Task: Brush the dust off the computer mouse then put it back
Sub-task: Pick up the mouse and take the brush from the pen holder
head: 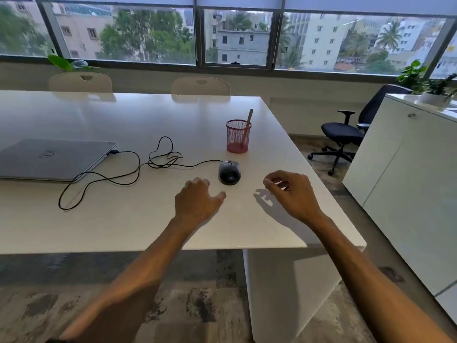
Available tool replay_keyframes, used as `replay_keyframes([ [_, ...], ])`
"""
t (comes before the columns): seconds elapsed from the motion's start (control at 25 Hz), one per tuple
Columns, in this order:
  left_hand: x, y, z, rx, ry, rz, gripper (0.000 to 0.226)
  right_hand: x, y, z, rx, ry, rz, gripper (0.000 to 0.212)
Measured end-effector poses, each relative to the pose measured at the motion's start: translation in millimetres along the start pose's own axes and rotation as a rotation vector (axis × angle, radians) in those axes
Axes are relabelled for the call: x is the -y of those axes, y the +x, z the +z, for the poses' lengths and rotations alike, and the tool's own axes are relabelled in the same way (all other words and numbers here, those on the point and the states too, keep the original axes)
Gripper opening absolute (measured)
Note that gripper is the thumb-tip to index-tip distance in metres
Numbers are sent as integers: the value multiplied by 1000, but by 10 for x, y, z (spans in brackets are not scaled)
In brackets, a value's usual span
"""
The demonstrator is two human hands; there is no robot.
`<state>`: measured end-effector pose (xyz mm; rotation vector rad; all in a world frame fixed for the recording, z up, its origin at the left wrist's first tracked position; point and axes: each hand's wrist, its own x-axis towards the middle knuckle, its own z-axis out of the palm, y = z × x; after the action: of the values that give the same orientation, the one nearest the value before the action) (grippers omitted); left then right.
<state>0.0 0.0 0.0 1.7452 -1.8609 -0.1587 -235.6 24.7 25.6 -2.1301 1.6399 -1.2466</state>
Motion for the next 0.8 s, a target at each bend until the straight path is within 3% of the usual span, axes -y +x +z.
replay_keyframes([
  [0.4, -336, 497, 319, -134, 150, -120, 91, -155, 513, 38, -35, -10, 68, 23],
  [0.68, -424, 630, 479, -200, 159, -149, 71, -363, 1376, 66, -13, -13, 47, 28],
  [0.8, -441, 620, 498, -207, 184, -163, 72, -450, 1697, 117, -20, -17, 21, 30],
])
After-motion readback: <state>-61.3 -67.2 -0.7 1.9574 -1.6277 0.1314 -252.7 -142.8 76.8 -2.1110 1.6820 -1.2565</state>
